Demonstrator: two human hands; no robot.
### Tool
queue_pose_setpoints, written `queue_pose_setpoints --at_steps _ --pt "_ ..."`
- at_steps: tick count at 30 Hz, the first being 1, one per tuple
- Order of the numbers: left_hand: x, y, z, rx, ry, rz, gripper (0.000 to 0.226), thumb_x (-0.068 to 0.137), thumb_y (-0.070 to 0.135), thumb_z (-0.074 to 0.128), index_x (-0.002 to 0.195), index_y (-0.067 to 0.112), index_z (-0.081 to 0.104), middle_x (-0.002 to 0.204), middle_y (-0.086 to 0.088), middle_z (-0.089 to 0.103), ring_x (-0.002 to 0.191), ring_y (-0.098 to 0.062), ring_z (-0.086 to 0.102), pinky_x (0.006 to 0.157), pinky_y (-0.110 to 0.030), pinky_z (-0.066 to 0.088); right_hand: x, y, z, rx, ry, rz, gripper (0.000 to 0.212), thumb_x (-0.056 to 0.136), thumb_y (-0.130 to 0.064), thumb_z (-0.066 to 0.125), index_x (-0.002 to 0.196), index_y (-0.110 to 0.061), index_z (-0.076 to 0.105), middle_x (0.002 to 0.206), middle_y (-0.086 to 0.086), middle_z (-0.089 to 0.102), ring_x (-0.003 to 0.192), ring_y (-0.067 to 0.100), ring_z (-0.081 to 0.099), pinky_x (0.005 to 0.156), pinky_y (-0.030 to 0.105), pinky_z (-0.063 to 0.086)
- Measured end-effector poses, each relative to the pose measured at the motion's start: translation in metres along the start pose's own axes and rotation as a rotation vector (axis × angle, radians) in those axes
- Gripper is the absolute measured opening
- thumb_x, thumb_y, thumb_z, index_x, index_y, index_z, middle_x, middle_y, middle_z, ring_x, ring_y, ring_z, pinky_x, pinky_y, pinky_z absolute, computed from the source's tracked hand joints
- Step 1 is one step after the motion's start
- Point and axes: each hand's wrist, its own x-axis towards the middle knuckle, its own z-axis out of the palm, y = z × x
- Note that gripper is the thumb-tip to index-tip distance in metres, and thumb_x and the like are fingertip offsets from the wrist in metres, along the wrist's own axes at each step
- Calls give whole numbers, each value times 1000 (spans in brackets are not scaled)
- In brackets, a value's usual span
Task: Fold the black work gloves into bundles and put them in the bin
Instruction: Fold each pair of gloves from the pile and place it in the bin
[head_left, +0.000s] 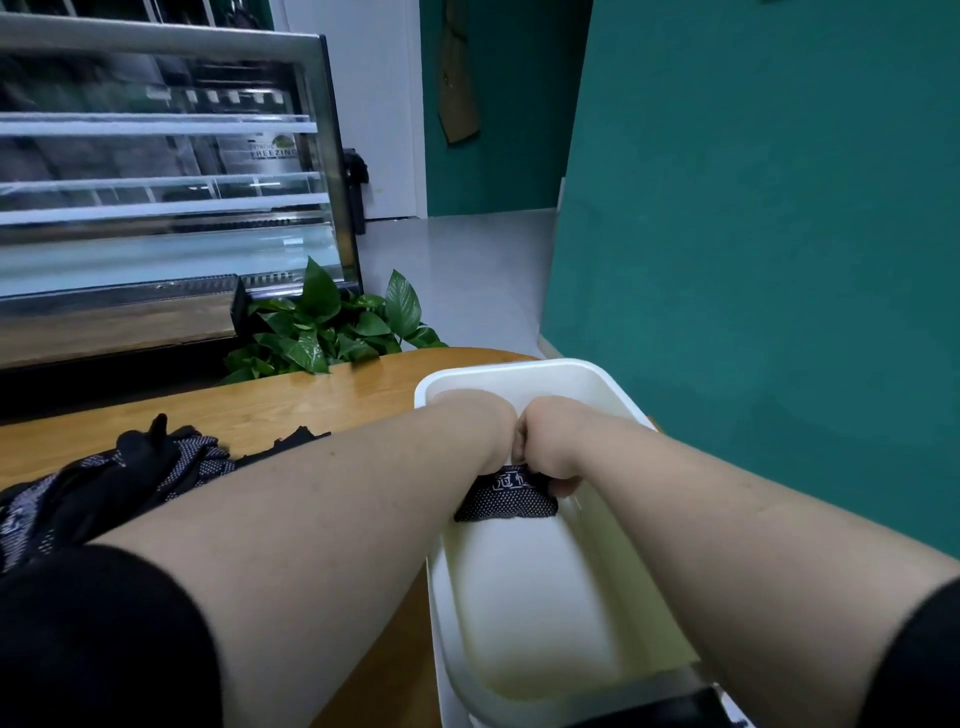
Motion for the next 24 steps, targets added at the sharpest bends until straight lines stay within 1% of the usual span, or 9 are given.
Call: queue_pose_setpoints --at_steps 4,5,8,12,16,18,20,22,24 --pt "-8 1 -1 87 -49 75 13 95 9 55 83 12 57 71 0 47 65 -20 46 75 -33 41 -4 0 -5 68 -182 47 38 86 0 38 112 1 67 90 25 74 81 39 75 77 60 59" --pt "-11 1 0 84 -68 94 9 96 10 54 93 11 62 75 -1 50 68 -22 47 76 -33 41 -7 0 -5 62 -204 56 41 85 -1 34 111 2 66 91 25 74 83 40 75 78 60 59" --pt "-9 0 6 44 -81 104 29 100 14 52 126 9 61 103 -7 57 89 -23 45 88 -35 44 -16 -1 0 68 -161 66 41 84 1 31 104 7 67 92 28 72 86 42 74 81 58 59" --pt "-3 -1 8 42 -119 110 32 101 18 50 131 7 57 106 -8 46 95 -25 41 102 -38 38 -20 -3 1 130 -63 46 38 89 1 34 107 4 68 93 30 71 83 44 73 77 59 59" --pt "-5 -1 6 6 -102 113 35 100 19 51 131 4 56 107 -11 56 99 -31 46 102 -38 38 -28 -9 -11 188 -23 37 29 91 1 36 99 2 63 99 30 69 80 42 73 74 54 61" --pt "-5 -3 4 7 -70 102 28 99 17 53 123 7 61 95 -6 53 94 -29 50 96 -37 45 -32 -11 -23 210 11 13 24 93 -3 38 101 0 61 104 28 67 79 40 73 72 53 62" --pt "-4 -4 0 82 -81 96 6 95 13 56 93 11 62 92 -6 53 97 -31 58 92 -40 49 -39 -13 -38 265 46 -7 30 93 -8 36 108 -3 62 106 25 66 76 41 74 71 57 61" --pt "-11 -2 -9 161 -117 96 20 90 9 60 72 11 52 79 -5 53 91 -32 58 89 -41 51 -51 -14 -53 341 97 -55 31 94 -7 36 111 -3 61 106 24 67 80 40 74 72 55 61" --pt "-23 -2 -18 208 -94 117 27 88 9 64 67 12 48 71 -4 49 80 -29 53 81 -37 50 -66 -16 -66 390 180 -130 25 91 -4 44 105 -1 64 101 22 69 86 37 74 74 52 62"
